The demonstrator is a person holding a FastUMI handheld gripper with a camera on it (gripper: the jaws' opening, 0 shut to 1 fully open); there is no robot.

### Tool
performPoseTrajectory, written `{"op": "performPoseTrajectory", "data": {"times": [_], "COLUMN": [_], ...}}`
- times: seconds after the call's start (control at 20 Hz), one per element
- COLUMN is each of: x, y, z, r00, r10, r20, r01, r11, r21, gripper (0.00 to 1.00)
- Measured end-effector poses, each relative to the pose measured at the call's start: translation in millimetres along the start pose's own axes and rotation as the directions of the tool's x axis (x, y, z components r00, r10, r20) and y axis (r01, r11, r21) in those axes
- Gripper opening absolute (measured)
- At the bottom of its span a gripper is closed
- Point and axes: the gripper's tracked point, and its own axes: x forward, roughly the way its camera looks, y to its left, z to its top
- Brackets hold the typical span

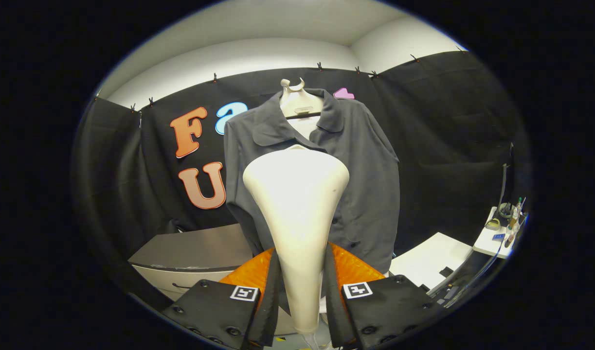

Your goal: Iron the clothes twice with a garment steamer, once on the left side and once on the right side.

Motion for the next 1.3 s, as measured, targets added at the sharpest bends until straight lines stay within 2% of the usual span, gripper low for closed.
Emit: {"op": "performPoseTrajectory", "data": {"times": [0.35, 0.75, 1.3], "x": [-22, -33, -17], "y": [47, 75, 97], "z": [61, 109, 108], "r00": [0.989, 0.965, 0.954], "r10": [0.104, 0.190, 0.245], "r20": [0.106, 0.179, 0.172], "r01": [-0.102, -0.181, -0.238], "r11": [0.995, 0.981, 0.969], "r21": [-0.020, -0.062, -0.066], "gripper": [0.49, 0.49, 0.49]}}
